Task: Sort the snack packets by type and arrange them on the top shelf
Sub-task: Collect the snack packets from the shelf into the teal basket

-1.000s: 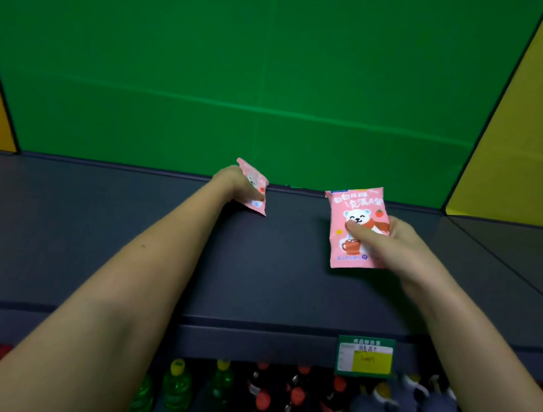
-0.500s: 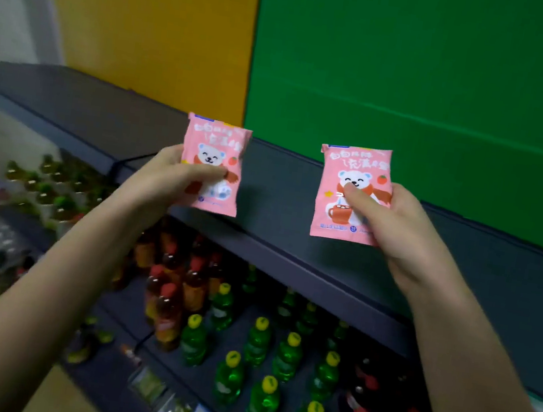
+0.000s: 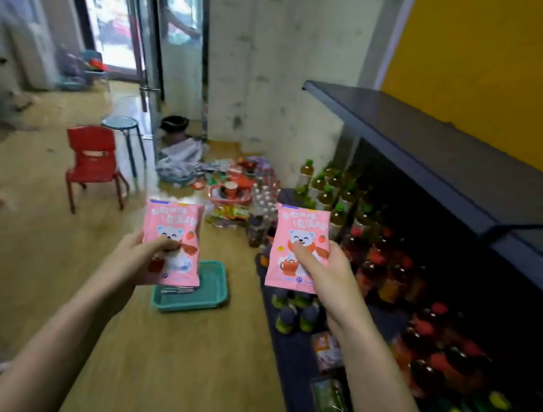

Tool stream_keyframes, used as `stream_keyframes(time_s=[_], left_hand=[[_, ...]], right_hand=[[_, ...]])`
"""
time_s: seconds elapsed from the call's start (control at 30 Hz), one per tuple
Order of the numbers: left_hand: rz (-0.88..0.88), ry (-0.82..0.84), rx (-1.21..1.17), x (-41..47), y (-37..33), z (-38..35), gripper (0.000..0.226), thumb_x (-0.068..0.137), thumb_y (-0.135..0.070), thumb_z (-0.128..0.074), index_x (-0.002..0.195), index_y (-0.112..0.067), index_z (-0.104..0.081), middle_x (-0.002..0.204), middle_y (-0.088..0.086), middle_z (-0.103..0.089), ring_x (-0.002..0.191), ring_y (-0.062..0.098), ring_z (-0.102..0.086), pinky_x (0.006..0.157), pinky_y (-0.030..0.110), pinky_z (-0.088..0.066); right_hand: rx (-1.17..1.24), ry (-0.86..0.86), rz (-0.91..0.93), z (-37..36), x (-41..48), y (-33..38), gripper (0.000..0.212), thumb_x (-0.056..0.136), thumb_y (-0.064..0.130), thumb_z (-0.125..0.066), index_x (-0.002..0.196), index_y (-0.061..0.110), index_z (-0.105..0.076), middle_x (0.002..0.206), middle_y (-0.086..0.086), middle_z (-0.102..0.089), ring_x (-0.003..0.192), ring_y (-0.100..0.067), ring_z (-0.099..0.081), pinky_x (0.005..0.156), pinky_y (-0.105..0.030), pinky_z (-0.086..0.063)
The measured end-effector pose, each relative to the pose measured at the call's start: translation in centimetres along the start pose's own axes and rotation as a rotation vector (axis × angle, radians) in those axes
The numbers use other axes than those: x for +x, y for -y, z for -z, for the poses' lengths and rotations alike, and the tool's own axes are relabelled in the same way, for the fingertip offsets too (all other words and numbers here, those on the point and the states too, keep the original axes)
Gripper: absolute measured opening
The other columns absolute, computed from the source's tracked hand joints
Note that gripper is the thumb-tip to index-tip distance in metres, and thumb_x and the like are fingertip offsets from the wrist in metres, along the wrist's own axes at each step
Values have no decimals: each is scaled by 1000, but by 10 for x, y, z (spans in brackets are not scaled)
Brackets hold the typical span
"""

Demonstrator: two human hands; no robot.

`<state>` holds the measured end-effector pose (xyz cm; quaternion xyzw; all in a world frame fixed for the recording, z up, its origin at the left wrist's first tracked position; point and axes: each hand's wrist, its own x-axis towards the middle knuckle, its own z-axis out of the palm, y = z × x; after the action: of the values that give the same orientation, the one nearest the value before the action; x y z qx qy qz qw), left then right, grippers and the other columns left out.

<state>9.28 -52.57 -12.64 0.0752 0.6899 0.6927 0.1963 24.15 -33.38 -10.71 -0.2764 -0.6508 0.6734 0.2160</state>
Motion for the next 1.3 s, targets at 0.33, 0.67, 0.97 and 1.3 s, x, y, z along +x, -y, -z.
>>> stream_keyframes(time_s=[0.33,0.67,0.97,1.3], left_hand=[[73,-125,17,120,29,138,12,87,-5,-56,96,-9,-63,79,5,-71,57,10,-66,53,22,-53],[239,-71,-9,307,88,152,21,86,-3,-60,107,-2,-61,89,8,-73,64,12,-71,57,21,-56],[466,-159,-36,521,155,136,11,84,1,-62,95,-1,-62,78,6,-73,54,11,-69,51,22,-56],[668,-68,-5,688,350,124,16,81,6,-64,96,2,-61,71,4,-74,54,12,-69,49,21,-54]], right_hand=[[32,11,-125,-124,124,-55,32,86,16,-63,116,10,-54,104,-10,-69,63,-6,-67,44,-14,-47],[-34,24,-237,-195,307,-133,27,86,13,-63,111,9,-54,97,-7,-68,73,-13,-66,52,-15,-53],[-59,67,-379,-266,509,-211,27,87,10,-62,112,13,-54,98,-6,-68,82,-17,-69,61,-22,-55],[-88,46,-571,-309,641,-406,29,86,9,-61,113,14,-51,93,1,-64,82,-15,-64,54,-16,-54]])
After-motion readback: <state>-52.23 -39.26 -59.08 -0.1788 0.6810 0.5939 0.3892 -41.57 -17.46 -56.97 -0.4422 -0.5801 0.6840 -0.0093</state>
